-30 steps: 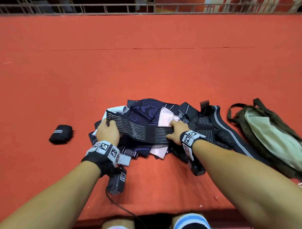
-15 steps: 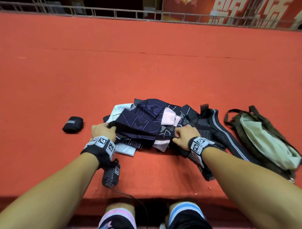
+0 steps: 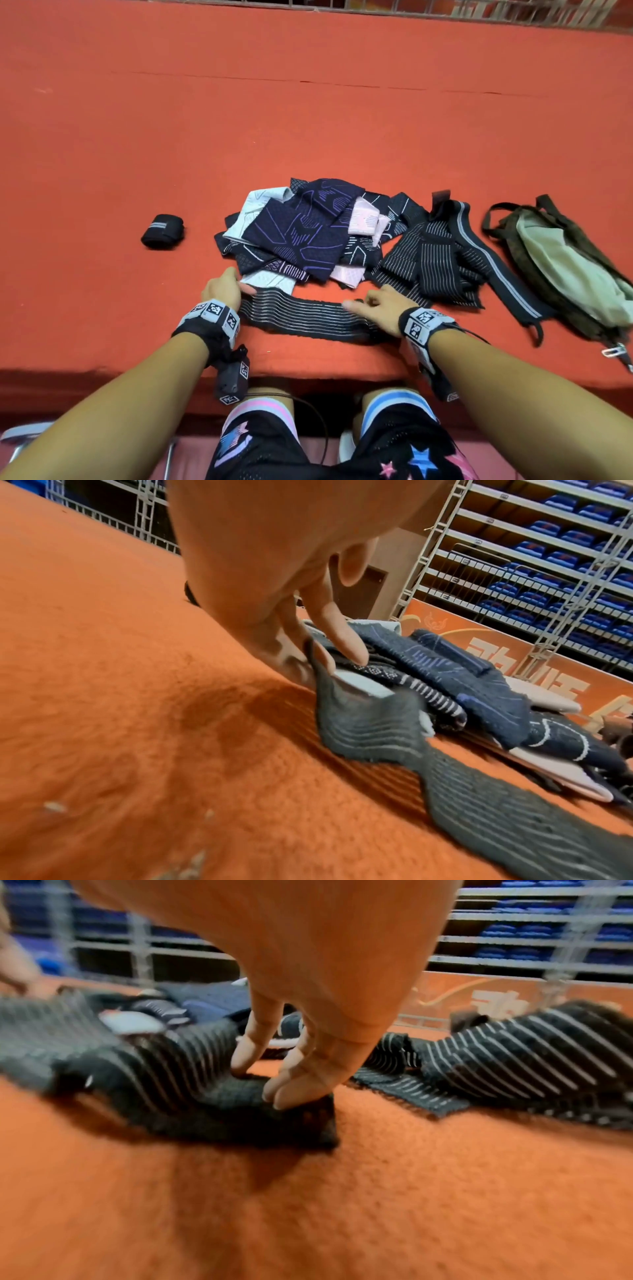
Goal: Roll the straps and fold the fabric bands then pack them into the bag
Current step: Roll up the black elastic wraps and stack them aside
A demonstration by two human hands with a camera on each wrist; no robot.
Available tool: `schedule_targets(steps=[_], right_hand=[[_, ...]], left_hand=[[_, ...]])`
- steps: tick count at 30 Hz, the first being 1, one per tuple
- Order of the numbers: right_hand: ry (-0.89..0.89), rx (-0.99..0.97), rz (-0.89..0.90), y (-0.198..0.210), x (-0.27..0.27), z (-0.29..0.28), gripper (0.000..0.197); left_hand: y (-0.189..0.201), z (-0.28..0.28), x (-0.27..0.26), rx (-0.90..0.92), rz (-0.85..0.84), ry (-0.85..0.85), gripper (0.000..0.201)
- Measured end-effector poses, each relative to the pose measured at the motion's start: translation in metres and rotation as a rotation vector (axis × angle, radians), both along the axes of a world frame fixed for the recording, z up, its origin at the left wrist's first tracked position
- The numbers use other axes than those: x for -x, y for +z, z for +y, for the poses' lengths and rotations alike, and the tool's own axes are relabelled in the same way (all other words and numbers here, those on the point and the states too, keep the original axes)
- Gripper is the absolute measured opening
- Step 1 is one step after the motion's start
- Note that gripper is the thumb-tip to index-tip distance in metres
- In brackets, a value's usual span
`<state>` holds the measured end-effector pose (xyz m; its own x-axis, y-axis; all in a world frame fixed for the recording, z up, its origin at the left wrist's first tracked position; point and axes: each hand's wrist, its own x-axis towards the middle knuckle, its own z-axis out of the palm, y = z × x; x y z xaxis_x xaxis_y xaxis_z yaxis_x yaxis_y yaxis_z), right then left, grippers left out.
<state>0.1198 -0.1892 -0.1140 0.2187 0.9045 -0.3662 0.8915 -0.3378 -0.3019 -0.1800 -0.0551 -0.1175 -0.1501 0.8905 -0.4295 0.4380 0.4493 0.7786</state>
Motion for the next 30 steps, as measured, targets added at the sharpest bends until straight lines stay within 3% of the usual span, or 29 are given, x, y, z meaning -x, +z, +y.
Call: schedule_targets(steps=[1, 3, 7, 11, 14, 21, 25, 30], right_hand=[[-0.027, -0.035, 0.043, -0.002, -0.002, 0.002, 0.083], [-0.084, -0.040, 0.045, -0.006, -0.007, 0.008, 0.053], [-0.099, 0.027, -0.027, -0.011, -0.012, 0.013, 0.027], [-0.062, 0.176, -0.135, -0.005, -0.013, 0.013, 0.044], [-0.098, 0.141, -0.228, 0.001, -0.022, 0.011, 0.056], [-0.219, 0.115, -0.271, 0.002, -0.027, 0.012, 0.045], [-0.293, -0.063, -0.066, 0.009, -0.010, 0.022, 0.030], [-0.200, -0.070, 0.462, 0.005, 0.034, 0.045, 0.010]], left_hand=[[-0.002, -0.001, 0.003, -0.025, 0.061, 0.040, 0.043], [0.002, -0.006, 0.004, -0.068, 0.154, 0.024, 0.015], [0.001, 0.004, 0.014, -0.051, 0.141, -0.038, 0.031], [-0.004, 0.007, 0.022, -0.029, 0.117, -0.077, 0.025], [-0.009, 0.005, 0.026, -0.029, 0.101, -0.066, 0.012], [-0.017, 0.000, 0.034, 0.002, 0.110, -0.089, 0.009], [-0.018, 0.004, 0.040, 0.028, 0.108, -0.075, 0.009], [-0.006, 0.000, 0.044, 0.045, 0.119, -0.086, 0.020]])
